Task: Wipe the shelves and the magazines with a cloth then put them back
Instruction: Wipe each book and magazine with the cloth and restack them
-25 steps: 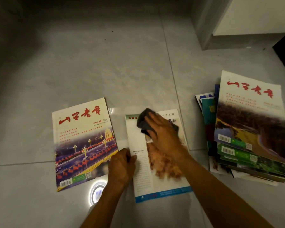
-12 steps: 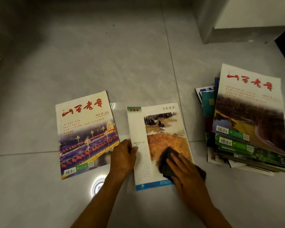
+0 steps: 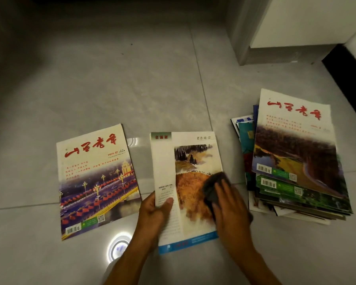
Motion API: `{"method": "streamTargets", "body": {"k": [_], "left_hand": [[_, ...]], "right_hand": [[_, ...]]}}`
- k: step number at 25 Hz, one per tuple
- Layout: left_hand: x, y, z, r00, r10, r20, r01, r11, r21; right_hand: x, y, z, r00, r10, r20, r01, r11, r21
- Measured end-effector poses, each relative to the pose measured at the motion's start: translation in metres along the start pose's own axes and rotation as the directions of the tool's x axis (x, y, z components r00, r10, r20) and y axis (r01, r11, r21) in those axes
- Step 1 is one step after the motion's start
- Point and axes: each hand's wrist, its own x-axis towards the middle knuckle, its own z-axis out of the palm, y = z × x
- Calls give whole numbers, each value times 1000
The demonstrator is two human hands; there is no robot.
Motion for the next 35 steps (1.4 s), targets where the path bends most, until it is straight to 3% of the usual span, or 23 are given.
{"method": "streamTargets", "body": {"k": [1,3,5,7,9,12,14,16,18,19,20,24,27,28,29,30,32,33,34,35], "left_hand": [[-4,4,-3,999,-25,27,26,999,-36],[-10,14,-11,996,-14,86,15,1000,-16],[-15,27,-17,994,23,104,-23,1000,-6],[-17,36,-19,998,62,20,-61,997,-55],[-17,45,-16,992,97,-86,-113,973,-202],[-11,63,-14,971,95,-219,-190,861,-472],[-6,71,-16,948,89,-305,-254,788,-561],[-6,71,-14,940,90,-329,-296,695,-655],[-12,68,-3,943,103,-316,-295,699,-652],[-15,67,5,944,92,-316,-278,738,-615],[-18,65,12,942,69,-330,-259,774,-577],[-36,69,24,918,48,-395,-253,837,-486],[-49,70,41,982,150,-114,-185,886,-425],[-54,71,50,988,155,13,-139,915,-379],[-56,72,55,984,147,101,-105,937,-334],[-57,73,57,981,139,135,-93,948,-304],[-55,77,55,982,155,109,-115,945,-307],[-53,78,51,984,164,74,-131,934,-334],[-50,79,47,985,170,39,-145,923,-356],[-48,80,43,985,173,10,-158,918,-365]], "right_hand": [[21,2,-11,992,122,-12,-117,973,197],[73,-6,-35,980,198,-22,-167,875,454],[124,-19,-57,984,177,-33,-130,824,552],[157,-32,-78,985,157,67,-161,725,670],[157,-43,-90,961,167,221,-277,590,759],[108,-58,-90,958,167,232,-286,547,787],[67,-68,-86,934,268,237,-331,391,859],[40,-90,-86,882,345,320,-384,135,913],[34,-117,-87,852,332,405,-407,-68,911],[36,-128,-88,853,324,408,-394,-111,912],[37,-137,-88,860,336,385,-372,-105,922],[22,-145,-81,841,411,352,-435,127,891],[23,-120,-111,826,513,235,-362,163,918],[28,-107,-130,831,545,111,-272,226,935],[33,-93,-152,839,541,-58,-167,357,919],[40,-80,-174,832,497,-246,-74,540,838],[49,-48,-214,753,243,-612,62,899,433],[53,-31,-228,696,68,-715,77,983,168],[57,-11,-238,679,-75,-730,57,997,-50],[61,9,-242,719,-138,-681,2,980,-197]]}}
